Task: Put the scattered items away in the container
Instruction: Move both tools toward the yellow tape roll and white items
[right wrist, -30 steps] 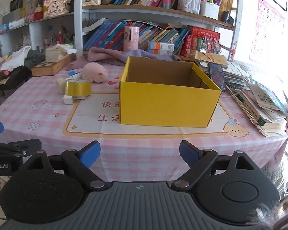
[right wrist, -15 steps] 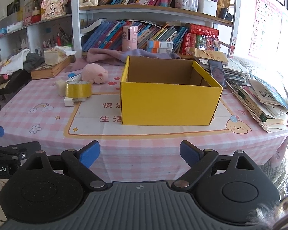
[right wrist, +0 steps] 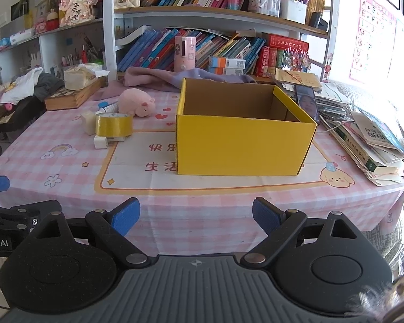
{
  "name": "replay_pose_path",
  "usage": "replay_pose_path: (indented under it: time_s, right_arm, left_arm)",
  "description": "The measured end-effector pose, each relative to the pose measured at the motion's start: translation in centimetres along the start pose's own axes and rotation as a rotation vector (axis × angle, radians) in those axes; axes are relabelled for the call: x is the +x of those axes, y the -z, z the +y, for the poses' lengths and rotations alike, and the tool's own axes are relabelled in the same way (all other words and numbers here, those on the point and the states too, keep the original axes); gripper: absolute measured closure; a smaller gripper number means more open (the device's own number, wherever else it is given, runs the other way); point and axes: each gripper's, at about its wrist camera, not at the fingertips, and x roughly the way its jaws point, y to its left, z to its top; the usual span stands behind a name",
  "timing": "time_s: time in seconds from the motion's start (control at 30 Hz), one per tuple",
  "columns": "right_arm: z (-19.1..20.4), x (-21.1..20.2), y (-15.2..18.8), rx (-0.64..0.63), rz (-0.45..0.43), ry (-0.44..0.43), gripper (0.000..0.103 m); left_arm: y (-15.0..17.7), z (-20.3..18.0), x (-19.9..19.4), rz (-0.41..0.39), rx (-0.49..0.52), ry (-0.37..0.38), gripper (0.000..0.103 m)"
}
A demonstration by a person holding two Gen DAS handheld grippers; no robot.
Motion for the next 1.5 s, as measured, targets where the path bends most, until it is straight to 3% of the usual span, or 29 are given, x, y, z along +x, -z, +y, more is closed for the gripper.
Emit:
replay_pose_path:
  time_s: [0.33,0.7,1.03,1.5]
  right_arm:
    - [1.1,0.0,0.1,-0.011,0.005,-0.021,0.012]
    - [2.2,0.4,-0.3,-0.028,0.018,-0.054,0.02]
    - [3.1,0.9,-0.8,-0.045,0.019,-0.097,0.021]
    - [4.6,2.4,-1.0,-0.078,0.04,-0.179,0.033]
  left_arm:
    - [0.5,0.7,-0.1,0.023,-0.014,0.017,0.0]
    - [1.2,1.7,-0.6,0.038,-0.042,-0.001,0.0]
    - [1.4,2.4,-0.8,0.037,-0.058,-0.029,0.0]
    - [1.5,3.6,-0.7,0.036,-0.088,-0.071,0.0]
